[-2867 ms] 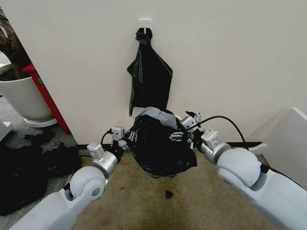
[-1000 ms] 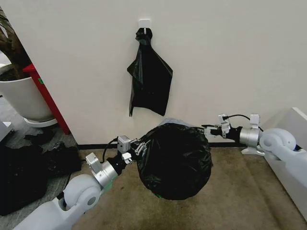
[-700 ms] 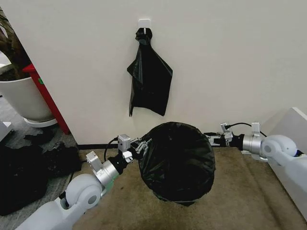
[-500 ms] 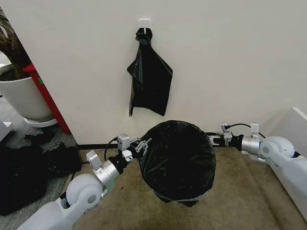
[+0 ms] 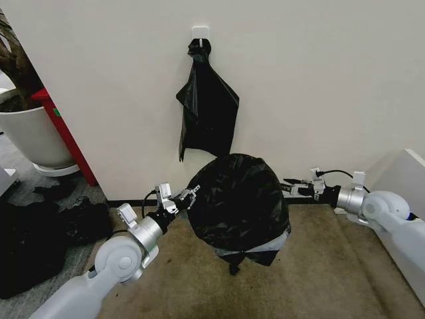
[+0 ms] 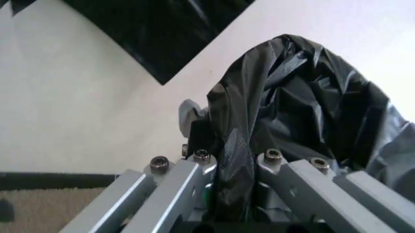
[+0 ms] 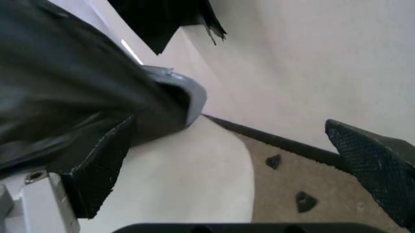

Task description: Place the garbage bag over the trash bin.

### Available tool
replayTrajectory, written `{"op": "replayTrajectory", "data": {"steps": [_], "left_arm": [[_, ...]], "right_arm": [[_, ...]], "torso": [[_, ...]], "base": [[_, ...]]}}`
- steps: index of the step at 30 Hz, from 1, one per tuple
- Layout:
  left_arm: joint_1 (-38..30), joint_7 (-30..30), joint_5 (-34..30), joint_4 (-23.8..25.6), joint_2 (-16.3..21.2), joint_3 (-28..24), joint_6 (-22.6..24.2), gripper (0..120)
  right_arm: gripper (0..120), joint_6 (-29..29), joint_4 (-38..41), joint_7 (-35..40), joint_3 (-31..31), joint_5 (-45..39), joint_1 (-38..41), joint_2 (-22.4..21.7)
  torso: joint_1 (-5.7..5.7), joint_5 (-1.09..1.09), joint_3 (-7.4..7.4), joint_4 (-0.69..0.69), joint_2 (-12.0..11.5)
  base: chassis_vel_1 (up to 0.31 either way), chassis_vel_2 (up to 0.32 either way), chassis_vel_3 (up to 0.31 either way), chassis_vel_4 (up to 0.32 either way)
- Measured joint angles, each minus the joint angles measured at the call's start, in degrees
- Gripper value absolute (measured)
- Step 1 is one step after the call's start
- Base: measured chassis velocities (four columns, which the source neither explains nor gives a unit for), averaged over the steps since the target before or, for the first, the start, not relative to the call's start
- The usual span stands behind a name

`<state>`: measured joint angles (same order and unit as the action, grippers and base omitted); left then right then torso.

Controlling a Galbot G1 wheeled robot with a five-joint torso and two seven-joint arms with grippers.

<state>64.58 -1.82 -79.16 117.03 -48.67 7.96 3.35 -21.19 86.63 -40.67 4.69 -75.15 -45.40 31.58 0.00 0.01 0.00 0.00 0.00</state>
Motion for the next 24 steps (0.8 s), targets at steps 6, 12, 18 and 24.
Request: {"op": "replayTrajectory", "data": {"steps": [6, 12, 18, 24], "left_arm": [[-0.5, 0.8, -2.8, -1.8, -0.2, 0.1, 0.4, 4], [-1.8, 2.5, -7.3, -4.6, -1.2, 0.3, 0.6, 4], [-3.4, 6.4, -13.5, -7.8, -1.9, 0.5, 1.4, 4], [-5.4, 13.0, -19.7, -9.3, -2.4, 0.6, 1.8, 4]], "right_arm": [[100, 0.4, -2.2, -1.2, 1.8, -2.4, -0.4, -0.6], [100, 0.2, -1.4, 0.9, 5.6, -6.5, -2.5, -2.0], [100, -4.9, 10.4, 12.6, 23.9, -16.7, -17.5, -1.7], [100, -4.2, 26.6, 32.0, 35.7, -21.4, -35.2, 3.1]], "torso": [[0.0, 0.0, 0.0, 0.0, 0.0], [0.0, -0.02, 0.0, 0.02, 0.0], [0.0, -0.09, -0.01, 0.01, 0.0], [0.0, 0.0, -0.01, -0.03, 0.0]], "base": [[0.0, 0.0, 0.0, 0.0], [0.0, 0.0, 0.0, 0.0], [0.0, 0.0, 0.0, 0.0], [0.0, 0.0, 0.0, 0.0]]}}
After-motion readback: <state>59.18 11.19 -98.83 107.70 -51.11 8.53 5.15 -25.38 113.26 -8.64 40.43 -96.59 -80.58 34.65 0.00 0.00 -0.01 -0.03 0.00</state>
